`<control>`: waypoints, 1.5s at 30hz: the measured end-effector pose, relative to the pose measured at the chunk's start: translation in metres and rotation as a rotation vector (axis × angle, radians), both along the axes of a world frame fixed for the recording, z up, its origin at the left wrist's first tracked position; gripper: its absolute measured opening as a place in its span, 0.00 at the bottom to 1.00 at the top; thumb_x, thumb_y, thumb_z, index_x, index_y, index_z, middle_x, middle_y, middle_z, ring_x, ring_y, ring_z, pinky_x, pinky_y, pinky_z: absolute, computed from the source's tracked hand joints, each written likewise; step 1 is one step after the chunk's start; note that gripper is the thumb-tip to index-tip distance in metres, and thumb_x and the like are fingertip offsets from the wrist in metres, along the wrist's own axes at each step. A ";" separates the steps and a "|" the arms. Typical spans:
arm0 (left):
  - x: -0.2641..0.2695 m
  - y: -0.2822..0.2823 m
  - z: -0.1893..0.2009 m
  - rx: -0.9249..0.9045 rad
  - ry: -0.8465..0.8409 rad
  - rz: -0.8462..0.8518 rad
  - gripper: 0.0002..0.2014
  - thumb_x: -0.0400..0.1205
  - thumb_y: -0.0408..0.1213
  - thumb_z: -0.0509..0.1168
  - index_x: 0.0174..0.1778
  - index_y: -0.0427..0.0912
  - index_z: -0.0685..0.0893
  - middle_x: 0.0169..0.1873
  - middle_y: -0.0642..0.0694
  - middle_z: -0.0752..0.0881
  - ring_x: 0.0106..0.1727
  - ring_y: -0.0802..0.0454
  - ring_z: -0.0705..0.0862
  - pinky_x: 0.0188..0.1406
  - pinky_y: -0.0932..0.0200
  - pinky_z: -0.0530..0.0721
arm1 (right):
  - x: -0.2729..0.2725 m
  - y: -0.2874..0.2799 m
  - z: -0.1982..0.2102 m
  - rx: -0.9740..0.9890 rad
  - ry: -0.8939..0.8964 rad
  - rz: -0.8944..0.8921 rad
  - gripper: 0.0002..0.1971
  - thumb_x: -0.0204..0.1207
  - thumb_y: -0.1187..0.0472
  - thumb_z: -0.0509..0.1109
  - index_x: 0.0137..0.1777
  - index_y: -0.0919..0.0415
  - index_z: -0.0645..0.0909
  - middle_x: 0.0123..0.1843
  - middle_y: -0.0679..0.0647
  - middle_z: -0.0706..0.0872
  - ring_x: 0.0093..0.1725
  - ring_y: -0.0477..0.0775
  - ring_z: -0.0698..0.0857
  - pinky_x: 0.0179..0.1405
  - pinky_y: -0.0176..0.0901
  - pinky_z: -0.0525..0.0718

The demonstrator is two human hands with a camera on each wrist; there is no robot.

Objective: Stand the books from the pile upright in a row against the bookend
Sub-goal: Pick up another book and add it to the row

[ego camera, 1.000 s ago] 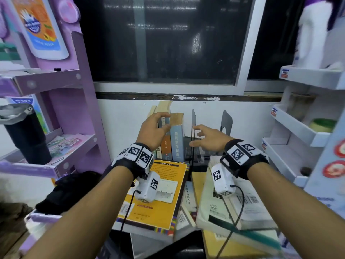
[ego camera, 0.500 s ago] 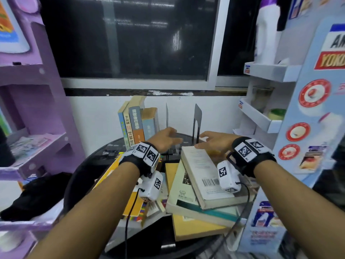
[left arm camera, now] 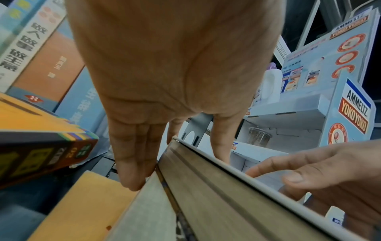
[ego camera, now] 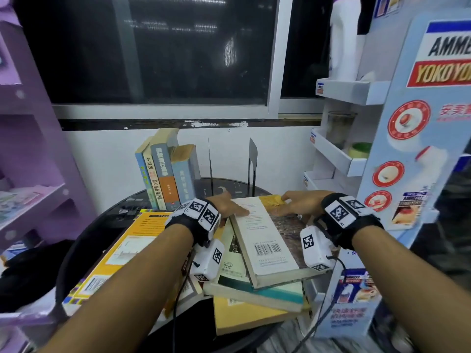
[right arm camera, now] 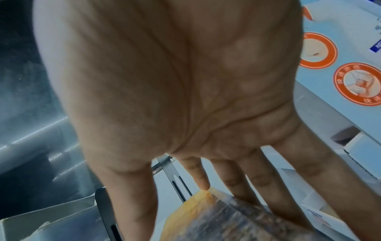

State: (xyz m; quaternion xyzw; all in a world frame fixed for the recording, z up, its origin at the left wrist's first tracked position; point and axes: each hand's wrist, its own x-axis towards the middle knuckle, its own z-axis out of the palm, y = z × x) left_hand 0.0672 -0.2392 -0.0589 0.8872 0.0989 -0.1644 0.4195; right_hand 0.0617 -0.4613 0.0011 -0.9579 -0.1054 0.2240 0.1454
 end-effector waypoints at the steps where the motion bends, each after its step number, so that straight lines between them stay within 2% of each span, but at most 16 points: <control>1: 0.000 -0.001 0.000 0.037 -0.002 0.001 0.45 0.74 0.50 0.74 0.81 0.41 0.56 0.69 0.28 0.78 0.60 0.30 0.83 0.47 0.43 0.86 | 0.000 -0.001 -0.001 -0.001 0.006 0.002 0.40 0.77 0.38 0.68 0.82 0.56 0.59 0.77 0.58 0.72 0.63 0.57 0.79 0.70 0.53 0.77; 3: 0.001 -0.003 0.001 0.085 -0.010 0.004 0.44 0.74 0.50 0.74 0.79 0.38 0.58 0.69 0.29 0.78 0.69 0.30 0.77 0.57 0.42 0.83 | 0.000 -0.001 -0.003 -0.004 0.006 0.006 0.40 0.76 0.41 0.71 0.82 0.56 0.60 0.76 0.57 0.73 0.62 0.56 0.79 0.70 0.54 0.77; 5: 0.003 -0.004 0.001 0.105 -0.020 0.002 0.42 0.75 0.50 0.74 0.78 0.36 0.60 0.67 0.29 0.80 0.64 0.31 0.81 0.45 0.47 0.84 | 0.001 0.000 -0.003 -0.015 -0.015 0.012 0.40 0.73 0.44 0.74 0.81 0.56 0.62 0.73 0.57 0.75 0.63 0.58 0.80 0.66 0.55 0.80; 7: 0.002 -0.005 0.002 0.113 -0.029 -0.001 0.40 0.75 0.50 0.74 0.76 0.35 0.62 0.65 0.30 0.81 0.49 0.39 0.84 0.31 0.55 0.79 | 0.001 0.003 -0.002 -0.022 -0.032 0.020 0.38 0.73 0.47 0.76 0.79 0.58 0.64 0.70 0.58 0.77 0.62 0.58 0.81 0.63 0.54 0.82; 8: 0.003 -0.005 0.001 0.116 -0.037 0.001 0.38 0.75 0.50 0.74 0.74 0.36 0.64 0.64 0.30 0.81 0.46 0.41 0.83 0.31 0.57 0.77 | 0.000 0.004 -0.002 -0.023 -0.039 0.021 0.38 0.73 0.48 0.77 0.78 0.58 0.65 0.70 0.58 0.78 0.62 0.58 0.81 0.62 0.53 0.82; 12: 0.003 -0.003 -0.002 0.133 -0.070 0.019 0.37 0.70 0.51 0.76 0.69 0.38 0.70 0.63 0.30 0.82 0.67 0.29 0.79 0.46 0.49 0.82 | -0.001 0.005 -0.002 0.025 -0.054 0.008 0.38 0.72 0.52 0.78 0.79 0.61 0.66 0.71 0.59 0.77 0.64 0.60 0.81 0.64 0.55 0.82; 17: -0.001 -0.003 0.004 0.108 -0.090 0.008 0.37 0.67 0.52 0.77 0.67 0.36 0.73 0.55 0.30 0.85 0.57 0.30 0.84 0.39 0.52 0.79 | -0.006 0.006 0.001 0.084 -0.095 -0.020 0.40 0.71 0.53 0.79 0.80 0.60 0.65 0.73 0.58 0.76 0.60 0.57 0.80 0.55 0.49 0.83; 19: -0.002 -0.001 0.007 0.127 -0.143 0.039 0.35 0.70 0.52 0.76 0.69 0.39 0.73 0.58 0.37 0.85 0.57 0.37 0.85 0.42 0.55 0.82 | -0.006 0.007 0.002 0.123 -0.116 -0.045 0.41 0.70 0.54 0.80 0.80 0.59 0.65 0.72 0.58 0.76 0.58 0.57 0.80 0.53 0.50 0.84; 22: -0.009 0.003 0.014 0.135 -0.225 0.081 0.34 0.73 0.51 0.75 0.71 0.43 0.71 0.63 0.45 0.83 0.58 0.45 0.84 0.51 0.50 0.87 | -0.009 0.013 0.002 0.194 -0.147 -0.087 0.42 0.67 0.56 0.82 0.79 0.58 0.65 0.67 0.57 0.79 0.57 0.57 0.82 0.48 0.50 0.84; 27: -0.023 0.008 0.027 -0.067 -0.336 0.161 0.32 0.76 0.39 0.74 0.72 0.43 0.67 0.63 0.42 0.82 0.60 0.43 0.84 0.55 0.47 0.86 | -0.015 0.026 0.010 0.264 -0.215 -0.121 0.39 0.66 0.56 0.83 0.74 0.56 0.67 0.67 0.59 0.78 0.53 0.57 0.80 0.30 0.42 0.78; 30: -0.029 0.009 0.036 -0.270 -0.421 0.240 0.33 0.76 0.31 0.73 0.75 0.41 0.65 0.61 0.40 0.81 0.58 0.41 0.84 0.58 0.43 0.85 | -0.018 0.032 0.015 0.348 -0.277 -0.157 0.43 0.62 0.57 0.85 0.75 0.54 0.65 0.67 0.60 0.77 0.55 0.60 0.80 0.40 0.48 0.82; 33: -0.035 0.008 0.047 -0.474 -0.522 0.306 0.32 0.78 0.25 0.70 0.75 0.40 0.63 0.56 0.40 0.81 0.50 0.45 0.83 0.49 0.49 0.84 | -0.023 0.038 0.019 0.456 -0.346 -0.179 0.47 0.59 0.58 0.86 0.76 0.51 0.62 0.64 0.60 0.79 0.58 0.61 0.82 0.51 0.54 0.86; 36: -0.039 0.012 0.055 -0.647 -0.567 0.349 0.31 0.78 0.25 0.70 0.74 0.41 0.64 0.56 0.39 0.85 0.47 0.44 0.86 0.48 0.46 0.86 | -0.027 0.044 0.023 0.554 -0.433 -0.174 0.51 0.57 0.59 0.87 0.77 0.50 0.60 0.60 0.58 0.82 0.57 0.62 0.83 0.55 0.60 0.86; 39: -0.045 0.019 0.060 -0.780 -0.597 0.358 0.28 0.77 0.26 0.71 0.72 0.39 0.69 0.57 0.37 0.87 0.46 0.42 0.89 0.43 0.45 0.88 | -0.030 0.046 0.028 0.613 -0.501 -0.154 0.45 0.57 0.55 0.87 0.72 0.48 0.64 0.54 0.53 0.84 0.52 0.60 0.86 0.49 0.62 0.88; 42: -0.050 0.028 0.061 -0.871 -0.652 0.320 0.27 0.77 0.24 0.70 0.72 0.36 0.72 0.58 0.38 0.87 0.45 0.43 0.90 0.37 0.48 0.89 | -0.033 0.045 0.037 0.679 -0.477 -0.106 0.38 0.61 0.50 0.84 0.67 0.45 0.66 0.51 0.51 0.85 0.46 0.57 0.88 0.36 0.56 0.91; 45: -0.055 0.039 0.057 -0.919 -0.692 0.268 0.26 0.78 0.22 0.68 0.72 0.34 0.72 0.61 0.33 0.85 0.48 0.41 0.89 0.41 0.48 0.90 | -0.037 0.045 0.048 0.683 -0.449 -0.033 0.36 0.61 0.49 0.85 0.63 0.47 0.66 0.47 0.53 0.84 0.42 0.55 0.88 0.29 0.49 0.90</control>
